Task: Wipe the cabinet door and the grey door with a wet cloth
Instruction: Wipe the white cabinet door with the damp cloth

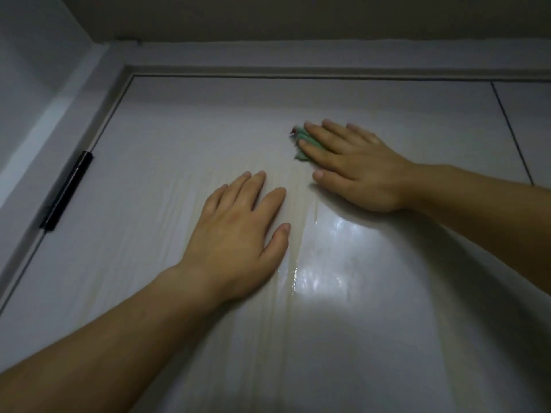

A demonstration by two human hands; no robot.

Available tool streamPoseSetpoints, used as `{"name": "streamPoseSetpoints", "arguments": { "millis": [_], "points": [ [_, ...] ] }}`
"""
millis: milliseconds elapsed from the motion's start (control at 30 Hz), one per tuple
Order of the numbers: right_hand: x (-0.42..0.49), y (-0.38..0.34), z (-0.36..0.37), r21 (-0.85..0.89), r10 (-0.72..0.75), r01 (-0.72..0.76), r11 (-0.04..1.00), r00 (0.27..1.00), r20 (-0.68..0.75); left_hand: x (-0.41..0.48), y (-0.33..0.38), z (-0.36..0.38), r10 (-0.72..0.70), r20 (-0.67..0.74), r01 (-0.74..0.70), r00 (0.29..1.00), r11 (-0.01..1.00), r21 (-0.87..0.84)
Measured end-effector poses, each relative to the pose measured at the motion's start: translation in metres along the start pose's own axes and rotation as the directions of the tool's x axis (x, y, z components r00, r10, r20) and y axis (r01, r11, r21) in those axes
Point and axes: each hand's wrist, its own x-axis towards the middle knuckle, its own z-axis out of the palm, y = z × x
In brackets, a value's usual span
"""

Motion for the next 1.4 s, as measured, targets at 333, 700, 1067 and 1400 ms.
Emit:
{"name": "streamPoseSetpoints", "arguments": {
  "millis": [333,700,1067,1400],
  "points": [
    [0.000,0.039,-0.010,0.018,0.238,-0.238,0.971,0.971,0.011,0.007,0.030,0.001,0.037,-0.027,-0.037,0.999,0.999,0.003],
    [-0.017,0.067,-0.011,0.028,0.402,-0.402,0.915,0.915,0.011,0.019,0.071,0.020,0.103,-0.022,-0.104,0.994,0.994,-0.046],
    [-0.015,0.115,-0.022,-0.018,0.509,-0.508,0.861,0.861,0.004,0.018,0.063,0.022,0.130,-0.031,-0.132,0.991,0.989,-0.065],
    [-0.048,0.138,-0.019,0.027,0.423,-0.423,0.906,0.906,0.008,0.025,0.099,0.021,0.013,-0.105,-0.022,0.994,0.996,-0.092]
  ]
}}
